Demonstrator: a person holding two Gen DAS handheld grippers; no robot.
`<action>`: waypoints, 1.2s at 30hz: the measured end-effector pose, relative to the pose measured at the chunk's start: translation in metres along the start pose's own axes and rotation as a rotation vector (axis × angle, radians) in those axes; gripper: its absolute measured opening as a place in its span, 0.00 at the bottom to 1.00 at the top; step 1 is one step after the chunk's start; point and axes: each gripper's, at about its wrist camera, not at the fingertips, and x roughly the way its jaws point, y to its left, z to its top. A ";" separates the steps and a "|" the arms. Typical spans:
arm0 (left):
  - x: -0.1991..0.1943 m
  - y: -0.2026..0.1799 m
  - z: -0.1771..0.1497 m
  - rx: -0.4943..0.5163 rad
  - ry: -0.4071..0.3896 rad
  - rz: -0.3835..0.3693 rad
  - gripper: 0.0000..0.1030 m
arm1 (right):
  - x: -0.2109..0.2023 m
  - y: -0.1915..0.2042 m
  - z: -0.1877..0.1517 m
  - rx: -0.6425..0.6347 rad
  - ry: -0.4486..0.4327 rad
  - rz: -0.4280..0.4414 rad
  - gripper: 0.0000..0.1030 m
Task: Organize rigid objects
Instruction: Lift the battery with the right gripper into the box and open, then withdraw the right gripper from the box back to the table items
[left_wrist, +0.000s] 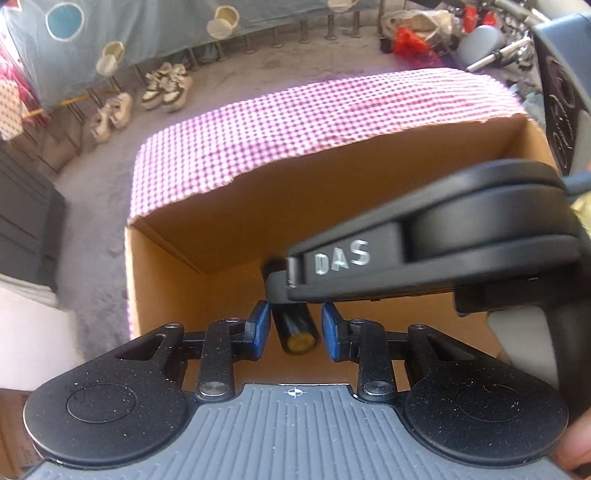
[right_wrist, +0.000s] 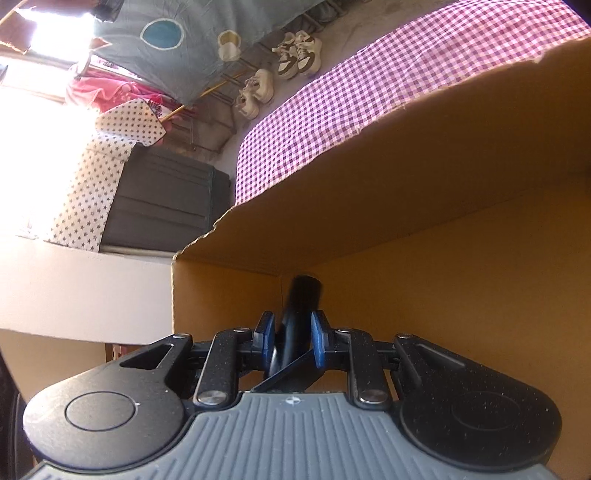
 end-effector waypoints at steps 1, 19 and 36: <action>-0.001 0.000 0.001 -0.002 0.001 0.009 0.31 | 0.004 0.000 0.002 0.013 0.001 0.006 0.23; -0.099 0.003 -0.041 -0.052 -0.177 -0.100 0.51 | -0.117 -0.006 -0.043 -0.046 -0.122 0.197 0.24; -0.096 -0.097 -0.173 0.055 -0.280 -0.312 0.56 | -0.200 -0.108 -0.221 -0.164 -0.271 0.039 0.25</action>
